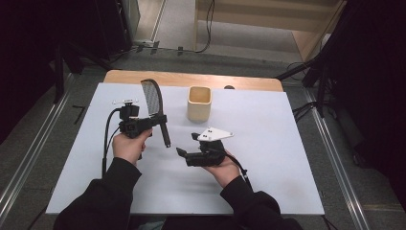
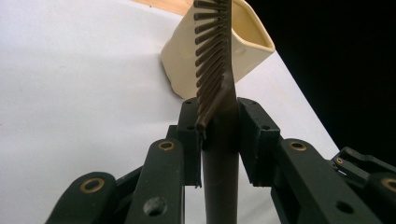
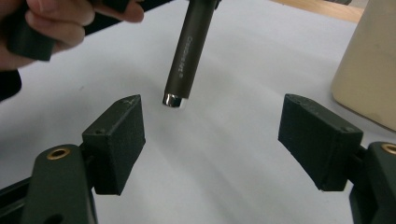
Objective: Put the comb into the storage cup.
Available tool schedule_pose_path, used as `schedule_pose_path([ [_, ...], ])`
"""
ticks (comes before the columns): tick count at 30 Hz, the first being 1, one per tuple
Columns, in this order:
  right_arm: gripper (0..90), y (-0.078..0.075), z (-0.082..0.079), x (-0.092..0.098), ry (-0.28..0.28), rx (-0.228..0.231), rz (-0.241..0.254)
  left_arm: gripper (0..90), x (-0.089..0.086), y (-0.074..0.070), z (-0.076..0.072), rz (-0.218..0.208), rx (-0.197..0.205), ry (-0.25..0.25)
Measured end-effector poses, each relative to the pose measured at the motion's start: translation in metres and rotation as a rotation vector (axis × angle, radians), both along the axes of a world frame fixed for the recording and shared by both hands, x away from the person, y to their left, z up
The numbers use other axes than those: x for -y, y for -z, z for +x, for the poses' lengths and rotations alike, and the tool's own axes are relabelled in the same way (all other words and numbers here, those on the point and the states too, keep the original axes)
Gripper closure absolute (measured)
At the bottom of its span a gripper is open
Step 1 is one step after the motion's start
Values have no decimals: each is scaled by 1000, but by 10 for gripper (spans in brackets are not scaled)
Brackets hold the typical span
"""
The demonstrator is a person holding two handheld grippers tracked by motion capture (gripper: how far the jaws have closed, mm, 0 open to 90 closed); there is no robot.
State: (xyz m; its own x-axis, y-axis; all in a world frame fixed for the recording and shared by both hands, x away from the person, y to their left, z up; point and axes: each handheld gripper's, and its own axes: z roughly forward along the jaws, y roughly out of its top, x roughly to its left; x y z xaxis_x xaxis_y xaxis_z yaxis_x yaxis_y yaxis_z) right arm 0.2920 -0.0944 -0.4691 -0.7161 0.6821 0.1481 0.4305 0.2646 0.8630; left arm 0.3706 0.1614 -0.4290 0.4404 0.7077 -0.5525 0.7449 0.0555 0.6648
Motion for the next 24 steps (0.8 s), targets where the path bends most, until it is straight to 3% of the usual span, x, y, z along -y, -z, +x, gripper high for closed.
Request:
schedule_pose_path([
  [24, 210, 0, -9, 46, 18, 15, -18, 725, 1, 1, 0, 16, 5, 11],
])
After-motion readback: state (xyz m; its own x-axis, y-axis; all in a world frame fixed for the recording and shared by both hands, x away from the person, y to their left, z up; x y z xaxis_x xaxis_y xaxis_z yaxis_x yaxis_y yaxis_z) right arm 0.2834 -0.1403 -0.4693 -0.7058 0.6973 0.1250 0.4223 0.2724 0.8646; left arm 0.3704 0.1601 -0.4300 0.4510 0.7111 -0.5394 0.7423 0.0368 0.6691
